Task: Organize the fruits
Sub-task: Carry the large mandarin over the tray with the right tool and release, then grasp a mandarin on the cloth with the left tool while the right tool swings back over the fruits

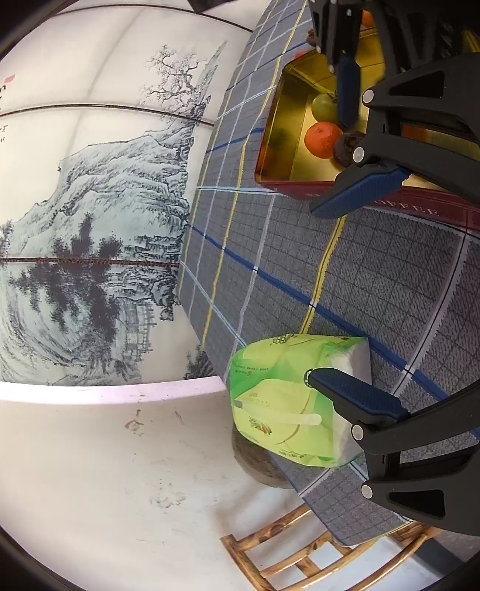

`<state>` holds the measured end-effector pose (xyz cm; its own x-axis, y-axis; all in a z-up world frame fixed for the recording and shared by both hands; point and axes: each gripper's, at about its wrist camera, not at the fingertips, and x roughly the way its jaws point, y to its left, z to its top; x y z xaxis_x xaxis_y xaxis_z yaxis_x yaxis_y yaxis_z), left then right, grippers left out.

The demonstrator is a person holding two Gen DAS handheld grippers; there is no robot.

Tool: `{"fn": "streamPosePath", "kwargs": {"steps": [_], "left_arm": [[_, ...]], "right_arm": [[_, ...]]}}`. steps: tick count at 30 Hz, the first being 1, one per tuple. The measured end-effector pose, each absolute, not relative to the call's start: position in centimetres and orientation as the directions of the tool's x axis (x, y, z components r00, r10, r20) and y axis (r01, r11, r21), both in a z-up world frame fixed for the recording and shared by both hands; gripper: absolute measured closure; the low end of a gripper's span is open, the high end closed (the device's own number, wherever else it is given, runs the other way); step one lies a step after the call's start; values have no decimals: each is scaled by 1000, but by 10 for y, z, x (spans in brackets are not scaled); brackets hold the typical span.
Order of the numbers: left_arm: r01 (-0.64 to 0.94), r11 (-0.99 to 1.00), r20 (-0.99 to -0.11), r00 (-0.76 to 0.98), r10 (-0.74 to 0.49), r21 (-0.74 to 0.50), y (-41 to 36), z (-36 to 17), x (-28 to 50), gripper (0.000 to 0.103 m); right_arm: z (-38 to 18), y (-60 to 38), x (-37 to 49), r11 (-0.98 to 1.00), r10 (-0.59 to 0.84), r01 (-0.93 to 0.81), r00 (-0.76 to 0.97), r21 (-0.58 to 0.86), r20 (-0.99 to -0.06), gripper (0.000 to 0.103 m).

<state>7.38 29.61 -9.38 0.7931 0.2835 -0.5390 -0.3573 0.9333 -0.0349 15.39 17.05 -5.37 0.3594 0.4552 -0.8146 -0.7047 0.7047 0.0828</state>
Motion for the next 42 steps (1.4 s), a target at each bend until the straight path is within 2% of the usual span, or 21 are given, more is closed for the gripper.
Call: {"fn": "streamPosePath", "kwargs": {"steps": [9,15,21,25,35,42], "left_arm": [[-348,937,-528,792,308,24,281,-92,76,20],[-356,934,-533,788,307,12,282,-93,75,20],[-352,936,-530,789,310,23,281,-93,74,20],[-354,935,-529,788,315,29,281,-92,74,19],[-363,929,-517,782,347,73,275,-93,75,19],[-367,926,-517,777,358,90,272,-93,76,18]], "right_arm": [[-25,134,146,707,569,-689,418,161,-708,62],[-16,82,115,737,563,-669,525,100,-639,58],[-25,-4,95,840,434,-543,661,9,-612,56],[-40,-66,98,914,283,-403,726,-53,-627,53],[-71,-199,118,997,28,-73,731,-37,-682,52],[-86,-241,123,999,-18,38,694,11,-720,50]]}}
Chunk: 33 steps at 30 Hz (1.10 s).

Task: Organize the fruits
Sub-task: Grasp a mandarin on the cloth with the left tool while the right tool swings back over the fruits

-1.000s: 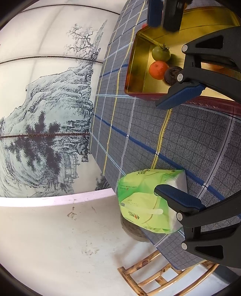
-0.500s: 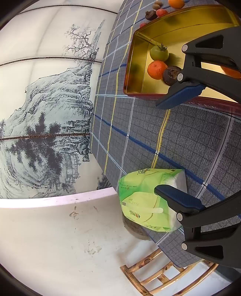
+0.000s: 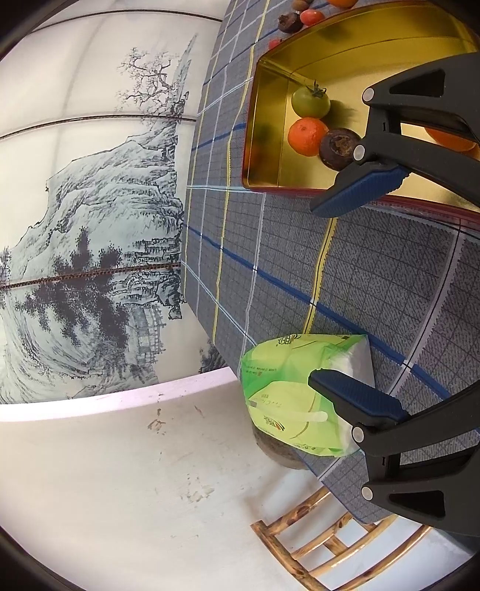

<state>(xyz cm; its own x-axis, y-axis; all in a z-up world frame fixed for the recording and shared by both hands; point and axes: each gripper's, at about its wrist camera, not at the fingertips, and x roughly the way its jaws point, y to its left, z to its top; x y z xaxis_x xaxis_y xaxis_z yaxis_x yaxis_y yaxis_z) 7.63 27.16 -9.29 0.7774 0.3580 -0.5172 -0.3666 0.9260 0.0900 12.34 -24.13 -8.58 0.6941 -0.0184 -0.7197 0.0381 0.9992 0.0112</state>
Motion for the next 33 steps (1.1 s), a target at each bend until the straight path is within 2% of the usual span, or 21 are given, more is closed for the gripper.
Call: {"fn": "streamPosePath", "kwargs": {"steps": [6,10,15,19,22,24,27,31,33], "left_arm": [[-369,924,-516,775,365,99,271,-94,76,18],[-360,927,-518,775,361,107,270,-95,78,18],[-361,929,-526,776,348,83,280,-93,76,17],[-374,926,-480,802,355,60,273,-68,60,17],[-270,963,-471,846,251,29,250,-41,50,17],[-146,989,-495,859,133,13,227,-27,50,17],[65,997,-586,806,-80,-47,179,-14,63,17],[198,974,-670,709,-219,-109,122,-16,89,17],[247,963,-698,672,-249,-106,94,-20,104,17]], "right_arm": [[-91,-245,126,998,-25,58,668,18,-744,47],[-93,-246,129,998,-30,65,659,18,-752,40],[-96,-253,133,995,-19,84,641,46,-767,40],[-98,-253,136,995,-7,81,632,57,-775,40],[-98,-252,137,995,3,73,631,63,-776,38],[-99,-251,138,996,6,67,631,63,-776,36],[-99,-251,138,996,16,59,632,69,-775,35],[-99,-254,137,994,36,59,637,96,-770,33],[-99,-256,137,993,46,58,638,107,-768,32]]}}
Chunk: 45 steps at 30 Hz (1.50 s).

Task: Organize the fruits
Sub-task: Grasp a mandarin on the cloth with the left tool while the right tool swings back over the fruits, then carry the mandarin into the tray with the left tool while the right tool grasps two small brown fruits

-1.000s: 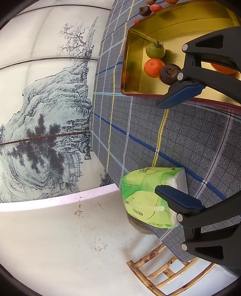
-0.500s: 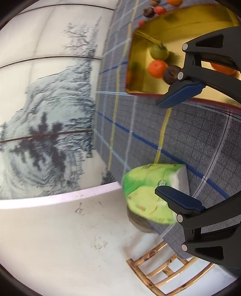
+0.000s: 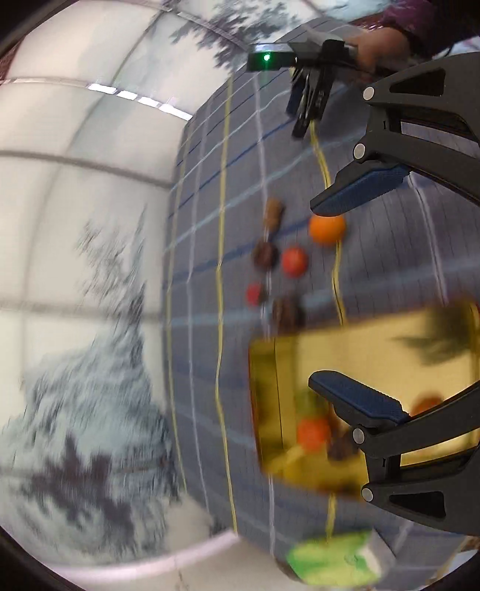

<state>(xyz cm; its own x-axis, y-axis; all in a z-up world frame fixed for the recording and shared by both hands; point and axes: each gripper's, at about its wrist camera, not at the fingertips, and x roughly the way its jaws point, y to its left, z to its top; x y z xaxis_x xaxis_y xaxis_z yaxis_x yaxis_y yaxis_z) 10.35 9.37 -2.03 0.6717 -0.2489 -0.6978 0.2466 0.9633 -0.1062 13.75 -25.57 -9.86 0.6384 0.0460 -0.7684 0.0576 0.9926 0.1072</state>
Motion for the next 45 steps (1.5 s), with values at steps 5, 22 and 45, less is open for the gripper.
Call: {"fn": "streamPosePath", "kwargs": {"steps": [5,22,45], "left_arm": [[296,953,-777,583,-238,-69,47,-47,138,19],[237,971,-859,495,-132,-13,-1,-112,163,66],[110,984,-777,604,-180,-143,93,-28,75,66]], "right_arm": [[-98,-258,137,990,71,45,643,130,-762,30],[-98,-256,135,982,159,-23,649,190,-744,28],[-97,-131,233,837,368,-544,490,52,-790,79]]}}
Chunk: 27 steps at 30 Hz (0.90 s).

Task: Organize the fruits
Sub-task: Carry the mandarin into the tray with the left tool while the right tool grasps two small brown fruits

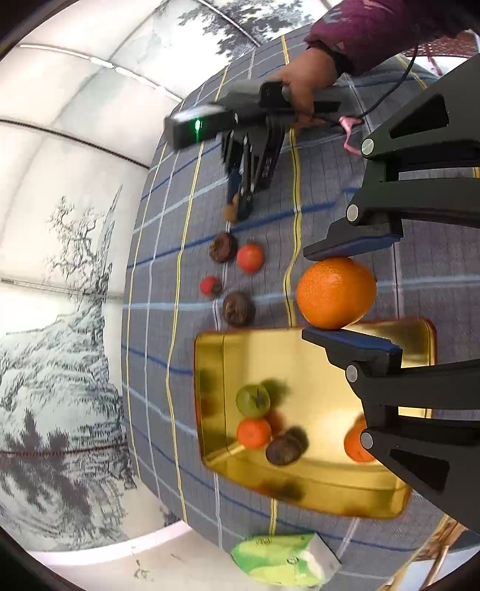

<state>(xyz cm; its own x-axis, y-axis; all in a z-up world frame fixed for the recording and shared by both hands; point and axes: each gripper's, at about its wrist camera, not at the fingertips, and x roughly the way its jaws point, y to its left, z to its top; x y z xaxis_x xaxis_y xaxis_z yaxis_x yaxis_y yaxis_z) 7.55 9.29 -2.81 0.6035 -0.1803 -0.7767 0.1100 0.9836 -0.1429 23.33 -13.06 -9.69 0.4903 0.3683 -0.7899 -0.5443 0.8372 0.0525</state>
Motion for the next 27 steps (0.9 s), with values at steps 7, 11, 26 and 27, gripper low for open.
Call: {"fn": "streamPosePath", "kwargs": {"steps": [7,11,26,27], "left_arm": [[51,987,-775,613,-153,-154,120,-33,62,66],[28,988,-776,616,-136,-151,134,-38,57,65],[-18,993,-773,630,-81,-119,156,-51,84,65],[-21,993,-776,626,-75,-113,156,-53,89,65]], "right_arm": [[-81,-155,173,899,354,-425,567,103,-744,79],[-88,-173,150,932,296,-351,593,90,-749,79],[-98,-193,148,955,266,-272,599,120,-755,79],[-98,-193,148,955,267,-272,599,122,-755,79]]}}
